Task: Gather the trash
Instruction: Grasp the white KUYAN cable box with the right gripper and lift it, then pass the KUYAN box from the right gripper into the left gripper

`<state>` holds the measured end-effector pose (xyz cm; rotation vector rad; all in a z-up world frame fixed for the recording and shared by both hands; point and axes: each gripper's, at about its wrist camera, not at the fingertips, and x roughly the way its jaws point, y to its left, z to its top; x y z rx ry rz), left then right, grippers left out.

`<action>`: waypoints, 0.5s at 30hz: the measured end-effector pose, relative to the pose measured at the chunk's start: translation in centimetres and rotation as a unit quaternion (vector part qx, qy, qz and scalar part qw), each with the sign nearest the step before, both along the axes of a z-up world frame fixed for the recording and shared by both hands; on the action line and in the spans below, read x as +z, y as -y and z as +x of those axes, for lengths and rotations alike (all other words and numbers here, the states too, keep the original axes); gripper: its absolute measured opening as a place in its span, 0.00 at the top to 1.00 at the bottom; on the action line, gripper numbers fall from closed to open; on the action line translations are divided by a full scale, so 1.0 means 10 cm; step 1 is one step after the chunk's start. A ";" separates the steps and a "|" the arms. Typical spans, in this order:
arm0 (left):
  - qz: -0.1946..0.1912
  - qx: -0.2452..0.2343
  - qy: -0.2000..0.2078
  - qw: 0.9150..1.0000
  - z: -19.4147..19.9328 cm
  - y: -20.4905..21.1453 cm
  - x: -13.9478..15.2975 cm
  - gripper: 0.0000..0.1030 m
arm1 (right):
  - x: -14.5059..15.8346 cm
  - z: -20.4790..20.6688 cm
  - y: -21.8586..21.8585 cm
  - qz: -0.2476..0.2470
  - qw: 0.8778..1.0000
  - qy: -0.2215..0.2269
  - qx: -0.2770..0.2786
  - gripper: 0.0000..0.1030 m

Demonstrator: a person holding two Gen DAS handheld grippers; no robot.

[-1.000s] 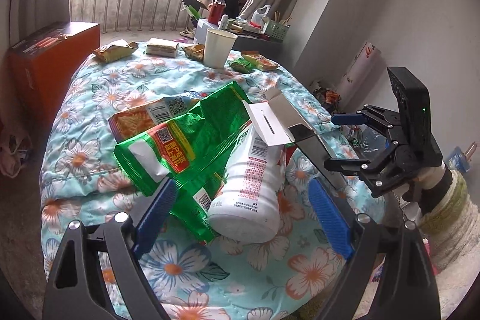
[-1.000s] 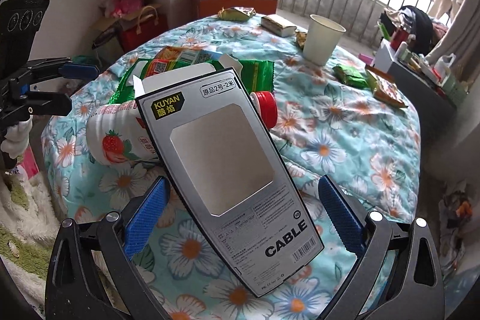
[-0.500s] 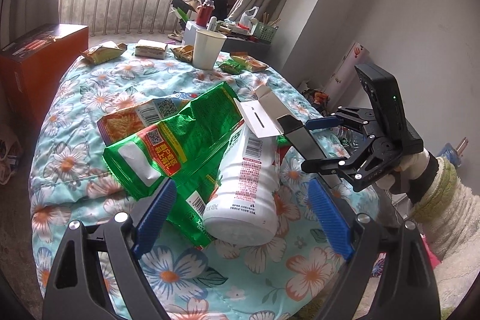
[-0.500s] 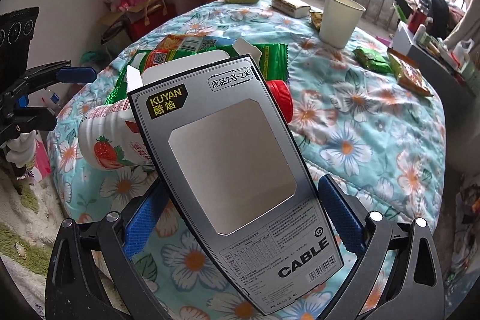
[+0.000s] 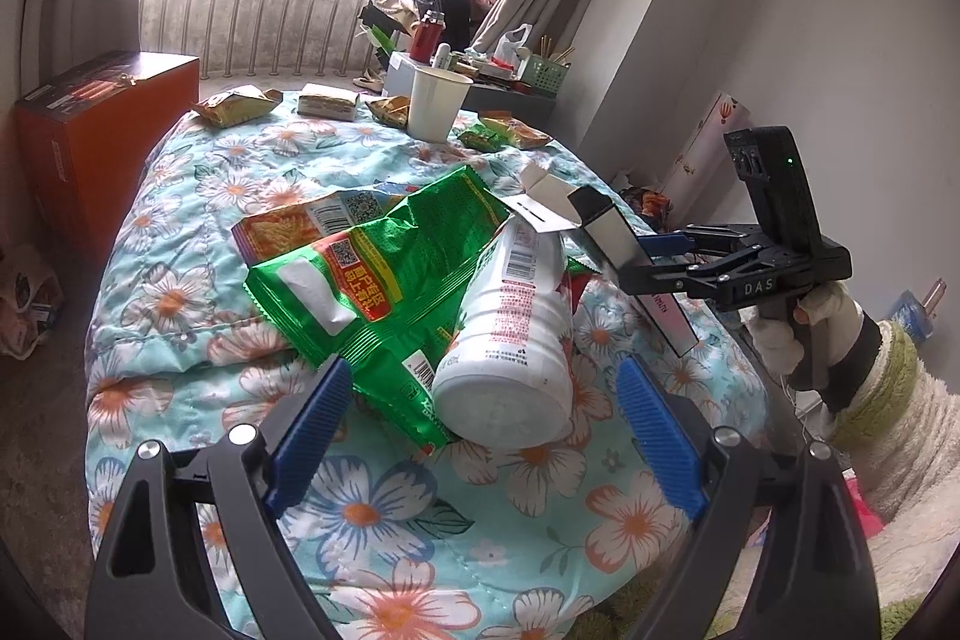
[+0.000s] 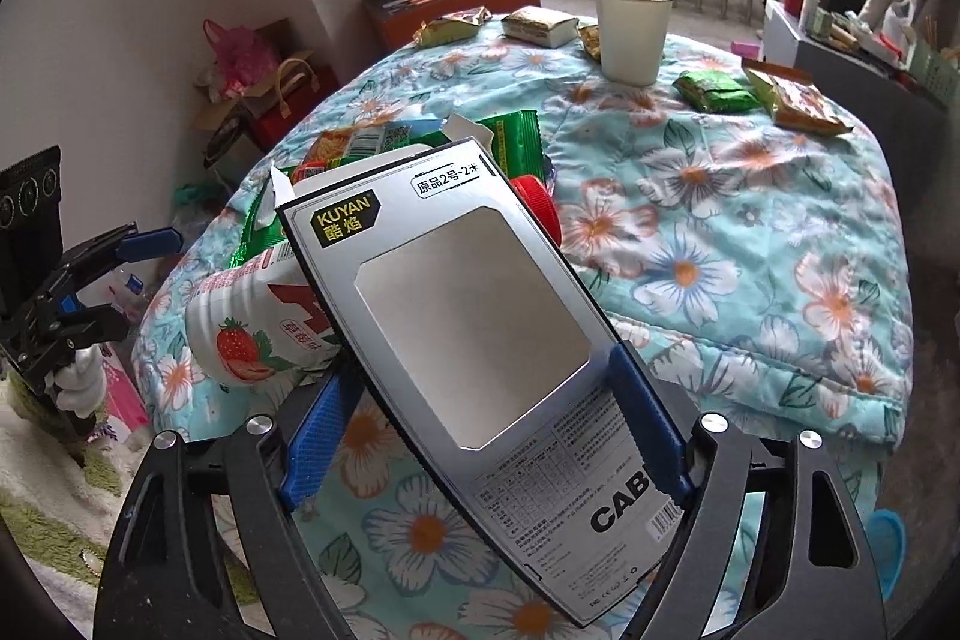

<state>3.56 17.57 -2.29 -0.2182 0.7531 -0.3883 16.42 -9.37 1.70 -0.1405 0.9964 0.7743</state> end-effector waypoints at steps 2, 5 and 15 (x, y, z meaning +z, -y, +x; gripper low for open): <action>0.000 0.005 -0.001 1.000 -0.06 -0.02 -0.01 0.15 | 0.03 -0.02 0.08 0.023 0.999 -0.013 -0.022 0.37; -0.002 0.010 -0.003 1.000 -0.14 -0.04 -0.04 0.15 | 0.08 -0.08 0.16 0.045 0.997 -0.025 -0.052 0.44; -0.104 -0.059 -0.009 0.993 -0.22 0.30 -0.02 0.16 | 0.20 -0.27 0.47 0.156 0.983 -0.043 -0.090 0.33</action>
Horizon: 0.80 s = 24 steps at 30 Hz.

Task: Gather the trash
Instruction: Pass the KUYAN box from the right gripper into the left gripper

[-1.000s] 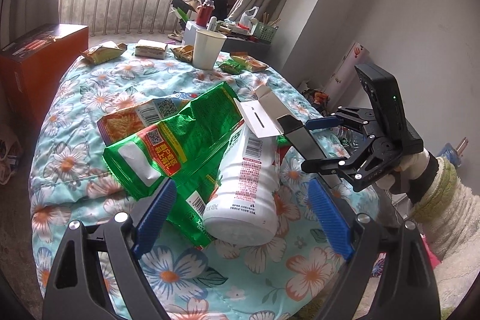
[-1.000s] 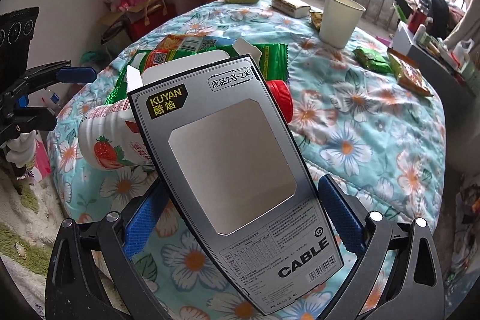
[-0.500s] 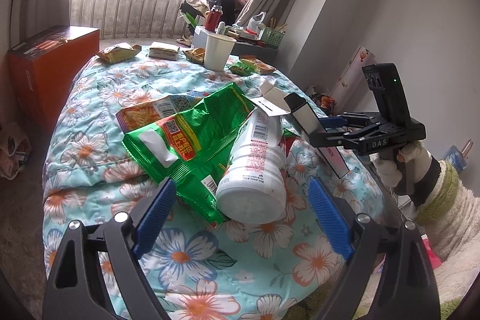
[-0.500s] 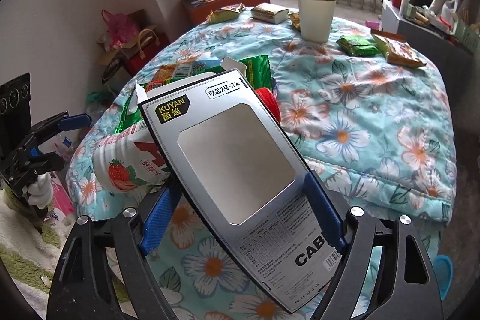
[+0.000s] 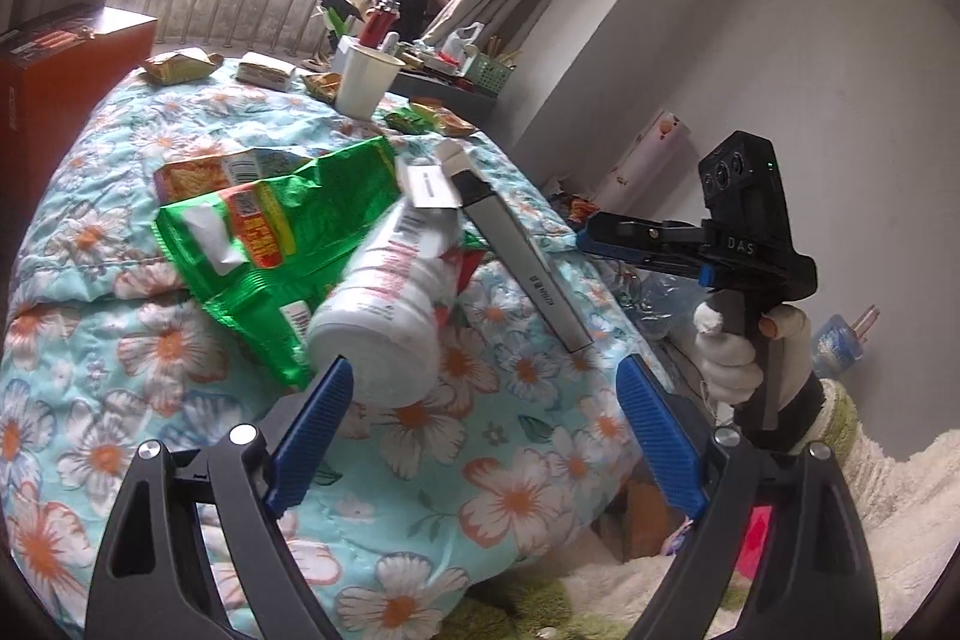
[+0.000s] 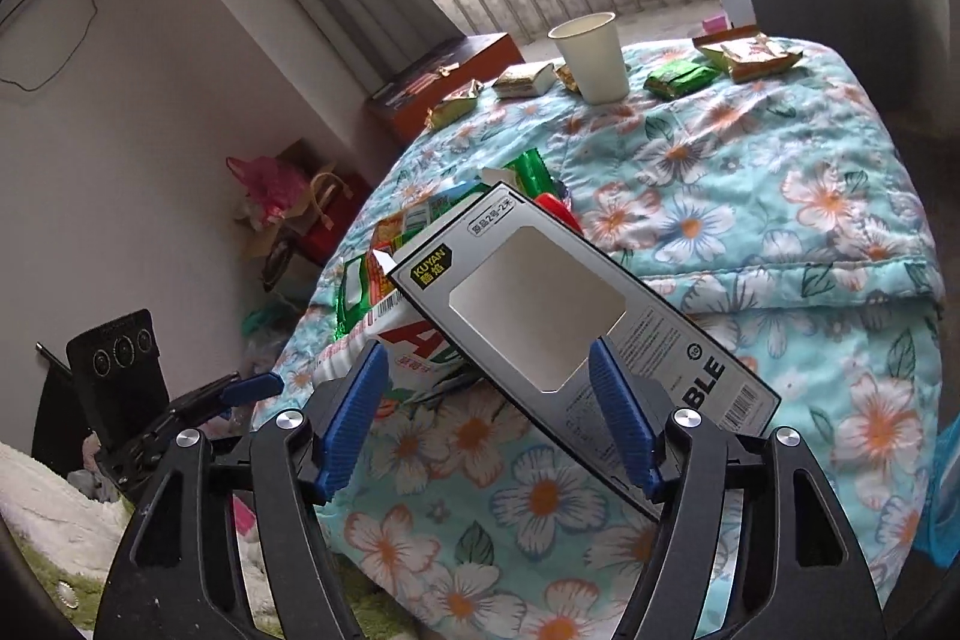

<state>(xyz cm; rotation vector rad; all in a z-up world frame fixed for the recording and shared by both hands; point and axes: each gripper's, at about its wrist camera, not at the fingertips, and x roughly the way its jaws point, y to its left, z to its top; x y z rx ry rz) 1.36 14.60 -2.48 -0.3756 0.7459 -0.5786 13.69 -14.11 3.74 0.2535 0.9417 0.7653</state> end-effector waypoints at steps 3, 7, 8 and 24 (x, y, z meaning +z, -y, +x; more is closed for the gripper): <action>-0.005 -0.028 0.004 1.000 0.16 0.32 0.00 0.18 | -0.03 0.10 0.19 0.021 0.999 -0.015 -0.033 0.32; -0.018 -0.031 -0.009 0.999 0.46 0.72 -0.07 0.18 | -0.14 0.23 0.43 0.060 0.995 -0.038 -0.068 0.31; -0.021 -0.030 -0.015 0.999 0.54 0.80 -0.10 0.18 | -0.18 0.26 0.47 0.068 0.994 -0.044 -0.074 0.31; -0.013 0.049 -0.090 0.995 1.15 1.20 -0.43 0.47 | -0.90 0.80 0.60 0.101 0.978 -0.161 -0.089 0.54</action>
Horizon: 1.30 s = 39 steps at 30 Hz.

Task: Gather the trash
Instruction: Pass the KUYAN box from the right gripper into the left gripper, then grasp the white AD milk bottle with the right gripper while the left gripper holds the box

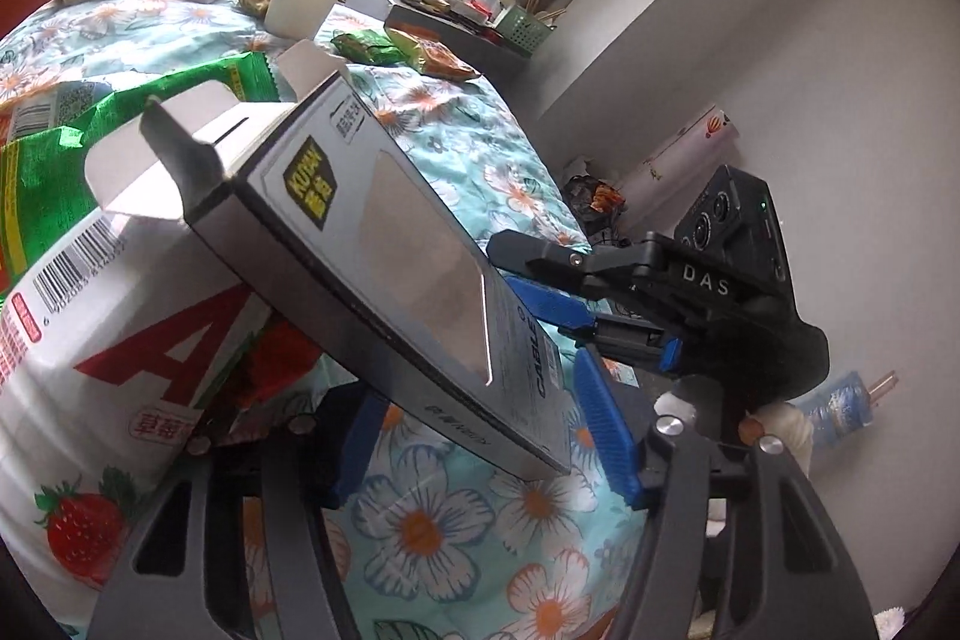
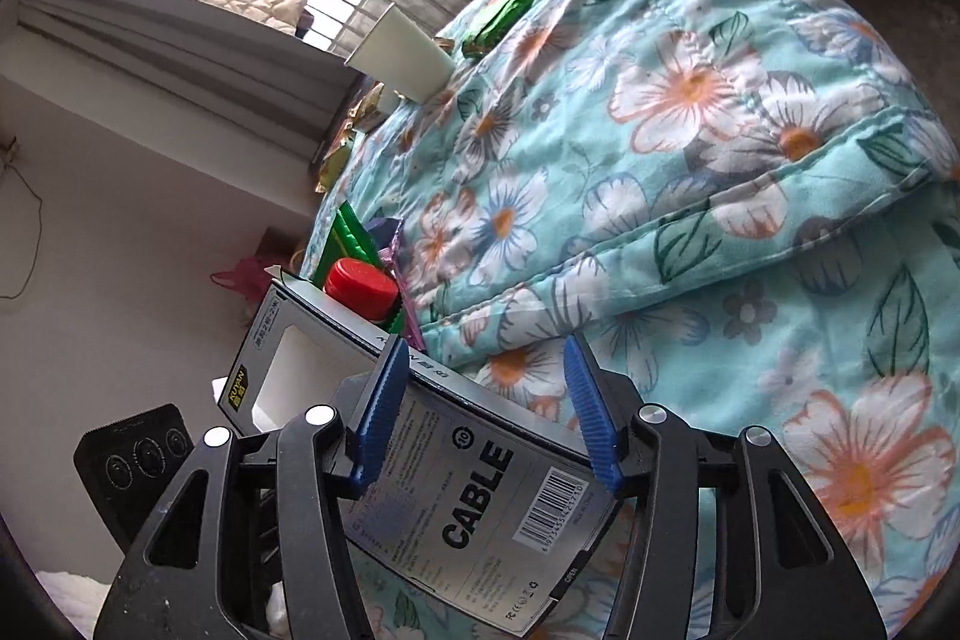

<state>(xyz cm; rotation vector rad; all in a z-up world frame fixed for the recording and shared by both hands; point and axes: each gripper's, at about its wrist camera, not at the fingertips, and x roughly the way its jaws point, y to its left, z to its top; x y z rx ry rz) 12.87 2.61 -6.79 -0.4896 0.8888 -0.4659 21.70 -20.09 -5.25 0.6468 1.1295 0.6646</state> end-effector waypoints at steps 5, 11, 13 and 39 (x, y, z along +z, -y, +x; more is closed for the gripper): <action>-0.020 0.019 0.006 1.000 -0.01 -0.09 -0.01 0.62 | 0.03 -0.21 0.05 0.005 1.000 0.000 0.019 0.56; -0.039 0.015 0.011 0.999 -0.04 -0.11 -0.02 0.71 | -0.05 -0.51 0.18 0.044 0.999 -0.027 0.011 0.56; -0.052 0.009 0.006 0.999 -0.06 -0.12 -0.04 0.72 | -0.07 -0.62 0.24 0.058 0.998 -0.035 0.002 0.56; -0.093 0.075 0.073 0.990 -1.05 -1.91 0.79 0.78 | 0.34 -0.81 -0.29 0.174 0.982 -0.034 -0.063 0.36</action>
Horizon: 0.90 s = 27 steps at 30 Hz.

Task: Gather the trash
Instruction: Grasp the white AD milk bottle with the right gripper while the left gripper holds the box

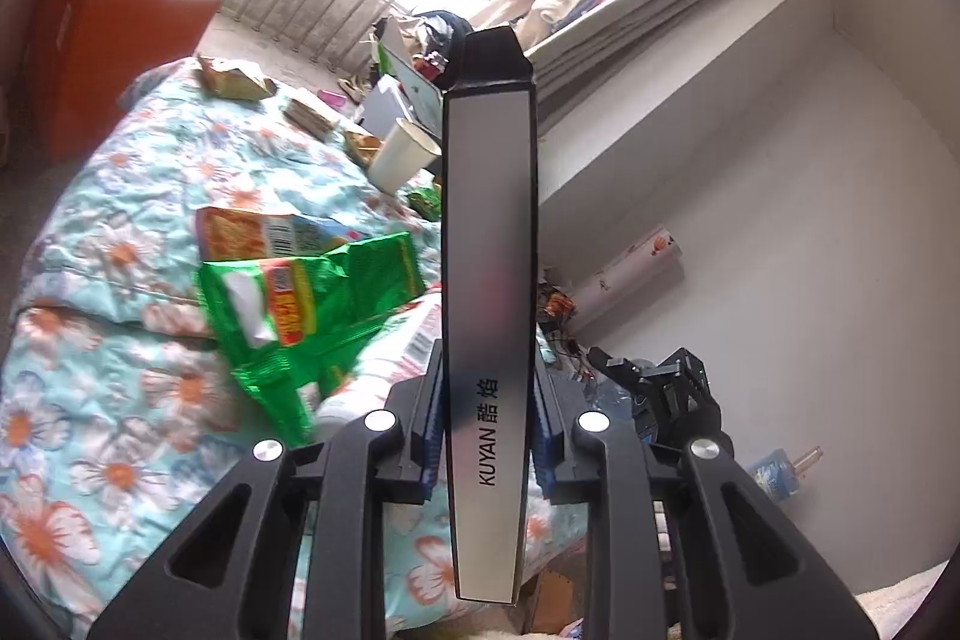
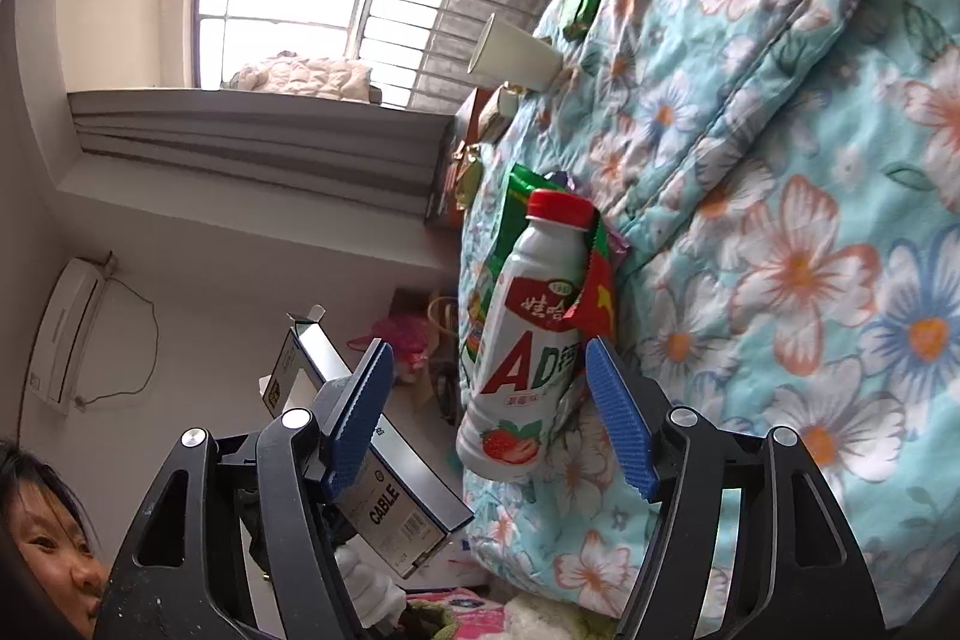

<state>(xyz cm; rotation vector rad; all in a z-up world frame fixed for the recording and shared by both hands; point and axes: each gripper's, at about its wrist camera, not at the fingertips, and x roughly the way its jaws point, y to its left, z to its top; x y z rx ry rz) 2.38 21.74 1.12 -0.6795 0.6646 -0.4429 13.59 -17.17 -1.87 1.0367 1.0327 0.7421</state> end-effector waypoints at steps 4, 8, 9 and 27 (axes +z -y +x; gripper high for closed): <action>0.010 0.042 -0.023 0.999 -0.21 -0.43 -0.08 0.78 | -0.06 0.17 -0.41 -0.035 0.999 -0.031 0.019 0.36; 0.004 0.060 -0.039 0.997 -0.32 -0.63 -0.19 0.78 | -0.18 0.29 -0.66 -0.052 0.996 -0.064 0.026 0.36; 0.004 0.060 -0.042 0.997 -0.34 -0.66 -0.22 0.78 | -0.19 0.31 -0.71 -0.058 0.995 -0.070 0.027 0.34; -0.006 0.004 -0.062 0.998 -0.16 -0.44 -0.39 0.78 | -0.26 0.24 -0.58 -0.058 0.994 -0.082 0.032 0.42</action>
